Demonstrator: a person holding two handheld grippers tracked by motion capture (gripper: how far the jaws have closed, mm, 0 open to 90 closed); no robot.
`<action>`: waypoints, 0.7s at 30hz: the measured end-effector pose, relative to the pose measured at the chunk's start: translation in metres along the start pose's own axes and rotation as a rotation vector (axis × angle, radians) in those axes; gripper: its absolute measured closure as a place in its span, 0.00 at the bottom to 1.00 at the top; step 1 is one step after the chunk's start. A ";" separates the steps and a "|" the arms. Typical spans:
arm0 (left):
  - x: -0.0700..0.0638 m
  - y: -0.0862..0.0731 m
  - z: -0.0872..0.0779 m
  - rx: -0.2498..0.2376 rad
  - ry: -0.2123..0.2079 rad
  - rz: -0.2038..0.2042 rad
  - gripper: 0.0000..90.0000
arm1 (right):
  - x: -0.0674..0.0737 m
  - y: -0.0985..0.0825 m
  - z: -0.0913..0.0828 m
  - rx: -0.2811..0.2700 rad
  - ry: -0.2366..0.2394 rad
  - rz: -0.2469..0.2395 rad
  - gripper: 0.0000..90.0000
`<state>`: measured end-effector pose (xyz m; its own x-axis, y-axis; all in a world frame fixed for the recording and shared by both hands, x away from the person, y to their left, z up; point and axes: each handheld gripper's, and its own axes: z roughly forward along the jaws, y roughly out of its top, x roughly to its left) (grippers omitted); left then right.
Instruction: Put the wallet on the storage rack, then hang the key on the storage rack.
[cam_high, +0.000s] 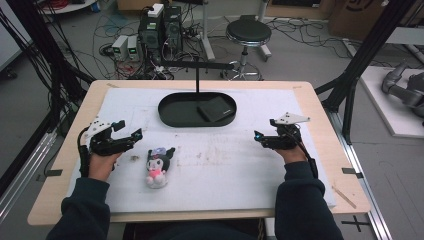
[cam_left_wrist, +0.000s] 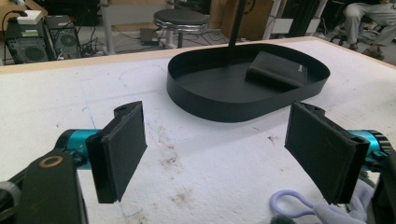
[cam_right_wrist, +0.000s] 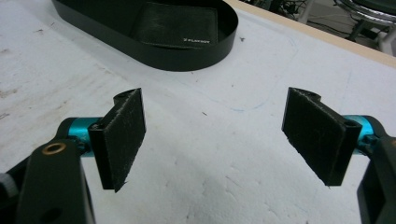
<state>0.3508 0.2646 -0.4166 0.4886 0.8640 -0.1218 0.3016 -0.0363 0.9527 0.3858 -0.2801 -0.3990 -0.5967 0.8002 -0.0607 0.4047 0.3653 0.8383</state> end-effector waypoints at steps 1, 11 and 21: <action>0.000 0.000 0.000 0.000 0.001 -0.001 0.22 | -0.001 0.000 -0.001 -0.003 -0.006 0.007 0.24; -0.002 0.001 0.000 -0.006 -0.009 0.006 0.22 | -0.005 -0.003 -0.011 -0.017 -0.034 0.006 0.24; -0.006 0.001 0.002 0.025 -0.025 0.011 0.23 | -0.005 -0.007 -0.010 -0.007 -0.038 0.004 0.24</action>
<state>0.3501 0.2580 -0.4153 0.5122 0.8506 -0.1190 0.3162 -0.0579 0.9469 0.3788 -0.2917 -0.3989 -0.5685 0.8190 -0.0778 0.4021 0.3591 0.8422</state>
